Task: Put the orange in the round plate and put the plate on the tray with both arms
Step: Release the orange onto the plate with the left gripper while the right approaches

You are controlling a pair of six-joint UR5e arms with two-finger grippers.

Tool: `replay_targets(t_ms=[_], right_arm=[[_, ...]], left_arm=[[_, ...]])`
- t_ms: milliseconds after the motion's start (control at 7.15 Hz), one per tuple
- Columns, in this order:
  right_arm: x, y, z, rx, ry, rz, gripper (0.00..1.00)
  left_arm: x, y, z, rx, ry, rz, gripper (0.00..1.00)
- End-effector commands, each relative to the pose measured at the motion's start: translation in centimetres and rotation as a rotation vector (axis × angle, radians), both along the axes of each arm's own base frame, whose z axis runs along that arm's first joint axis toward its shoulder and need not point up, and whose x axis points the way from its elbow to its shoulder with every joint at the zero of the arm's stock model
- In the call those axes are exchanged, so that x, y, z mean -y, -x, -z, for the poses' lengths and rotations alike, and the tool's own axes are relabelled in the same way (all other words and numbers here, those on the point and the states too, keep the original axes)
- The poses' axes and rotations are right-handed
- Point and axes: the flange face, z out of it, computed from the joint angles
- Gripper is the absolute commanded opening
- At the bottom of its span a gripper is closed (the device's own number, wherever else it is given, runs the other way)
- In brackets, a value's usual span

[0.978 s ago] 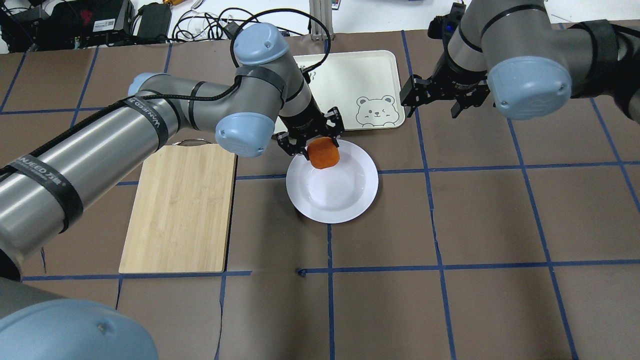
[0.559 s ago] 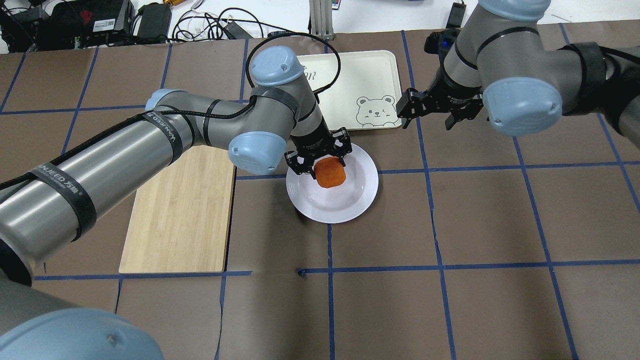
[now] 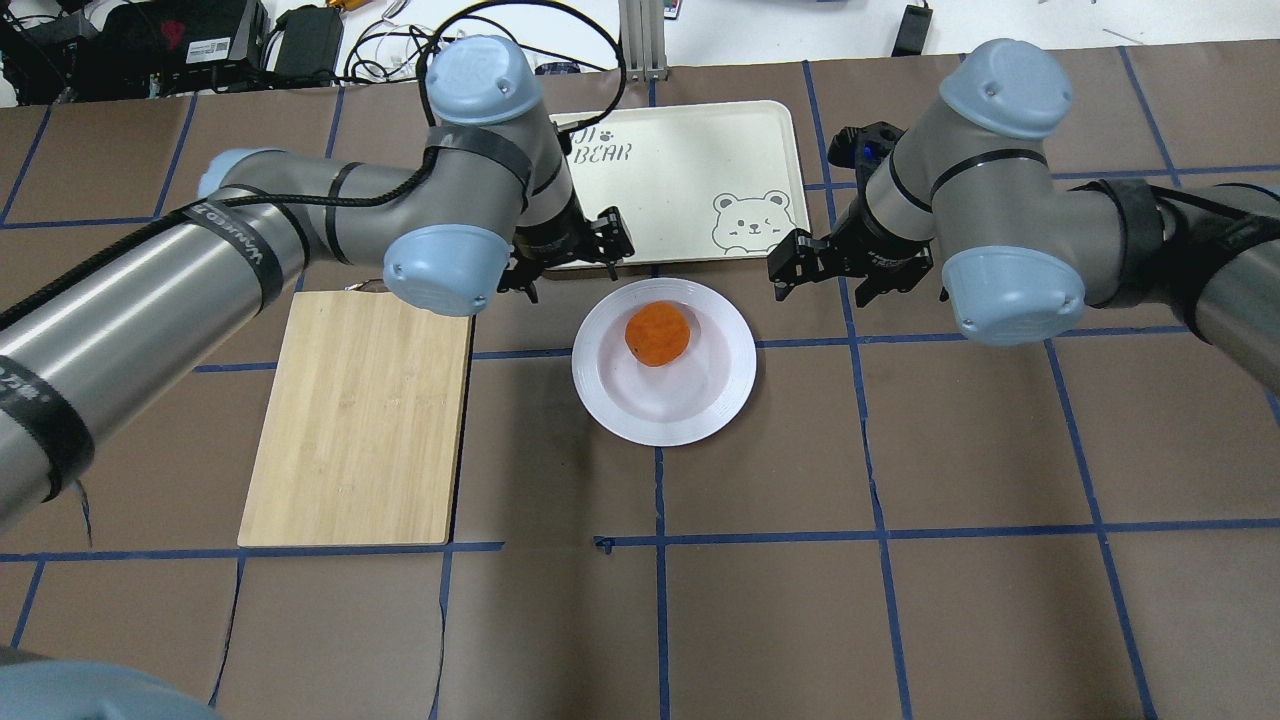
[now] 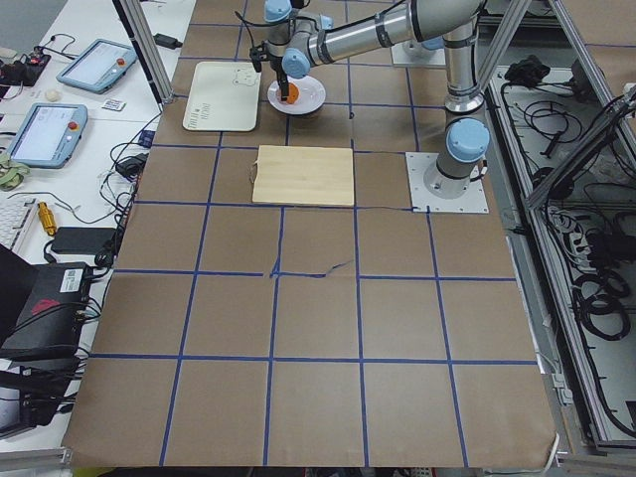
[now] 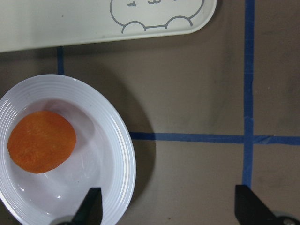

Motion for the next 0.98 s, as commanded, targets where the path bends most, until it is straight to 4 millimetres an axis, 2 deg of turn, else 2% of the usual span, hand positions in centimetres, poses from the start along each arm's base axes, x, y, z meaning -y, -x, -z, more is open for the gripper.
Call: replay_targets(t_ms=[0,140,280,419,559,699,839], right_arm=[[0.0,-1.0,4.6,0.044,-0.006,0.076,1.0],[-0.5,-1.7,6.9,0.069,-0.005,0.066,1.0],[-1.4,-2.3,8.2,0.106,-0.024,0.082,1.0],[-1.7,-3.9,9.0,0.182,-0.028,0.094,1.0],[-1.8,-4.3,9.4,0.19,-0.035,0.092,1.0],[-2.4,-4.6,10.3,0.193,-0.058,0.093,1.0],[-2.6,-4.6,11.0,0.186,-0.07,0.09,1.0]], left_arm=[[0.8,-9.1,-5.3,0.059,0.002,0.009,1.0],[-0.1,-13.3,-8.5,0.175,-0.005,-0.043,1.0],[-2.3,-14.4,-9.8,0.218,-0.082,-0.051,1.0],[-2.9,-14.9,-11.1,0.215,-0.061,-0.063,1.0],[-3.0,-15.7,-11.9,0.222,-0.047,-0.075,1.0],[-2.9,-17.6,-12.1,0.213,-0.053,-0.081,1.0],[-3.3,-17.0,-13.2,0.124,-0.025,0.0,1.0]])
